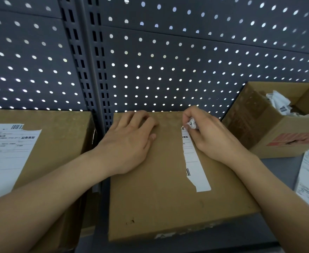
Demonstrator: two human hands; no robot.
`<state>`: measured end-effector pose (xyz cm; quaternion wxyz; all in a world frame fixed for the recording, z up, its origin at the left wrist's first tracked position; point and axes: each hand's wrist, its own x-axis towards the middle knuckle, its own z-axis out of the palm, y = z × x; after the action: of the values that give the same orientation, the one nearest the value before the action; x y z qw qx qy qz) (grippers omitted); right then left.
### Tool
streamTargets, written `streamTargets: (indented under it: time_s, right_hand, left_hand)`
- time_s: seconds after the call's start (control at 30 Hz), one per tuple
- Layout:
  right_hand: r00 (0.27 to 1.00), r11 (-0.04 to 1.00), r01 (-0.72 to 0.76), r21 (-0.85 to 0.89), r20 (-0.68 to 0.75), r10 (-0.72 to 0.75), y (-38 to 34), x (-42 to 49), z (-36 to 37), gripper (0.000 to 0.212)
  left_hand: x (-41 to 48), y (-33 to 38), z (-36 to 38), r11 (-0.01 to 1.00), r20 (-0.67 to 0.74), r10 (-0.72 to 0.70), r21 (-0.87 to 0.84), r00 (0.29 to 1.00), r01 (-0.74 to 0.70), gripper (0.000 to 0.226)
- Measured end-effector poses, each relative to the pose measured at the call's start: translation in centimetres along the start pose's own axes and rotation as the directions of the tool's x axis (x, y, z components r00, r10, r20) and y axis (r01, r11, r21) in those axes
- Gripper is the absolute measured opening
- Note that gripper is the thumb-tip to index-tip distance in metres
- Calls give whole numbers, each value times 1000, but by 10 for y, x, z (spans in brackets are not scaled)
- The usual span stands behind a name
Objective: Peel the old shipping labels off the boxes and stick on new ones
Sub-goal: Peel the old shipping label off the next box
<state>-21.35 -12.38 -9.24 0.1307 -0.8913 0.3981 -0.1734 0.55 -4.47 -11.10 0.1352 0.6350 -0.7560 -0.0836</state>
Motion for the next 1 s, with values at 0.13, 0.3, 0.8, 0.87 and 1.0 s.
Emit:
streamTargets:
  time_s: [0.13, 0.3, 0.8, 0.87, 1.0]
  right_hand:
    - [1000, 997, -19, 72, 1, 19, -1, -10, -1, 20]
    - [996, 974, 7, 228, -91, 14, -5, -31, -4, 18]
    - [994, 997, -28, -78, -110, 20, -7, -29, 11, 25]
    - [990, 996, -8, -90, -142, -5, -9, -32, 12, 20]
    - [978, 997, -22, -68, -208, 8, -13, -39, 10, 8]
  left_hand:
    - [0, 1, 1, 1000, 18, -14, 11, 1000, 14, 41]
    - [1, 0, 3, 1000, 7, -15, 2, 1000, 15, 41]
    - [3, -2, 6, 1000, -10, 2, -4, 1000, -2, 39]
    - [3, -1, 6, 1000, -22, 4, -7, 1000, -4, 39]
    - [3, 1, 7, 1000, -37, 2, 9, 999, -1, 38]
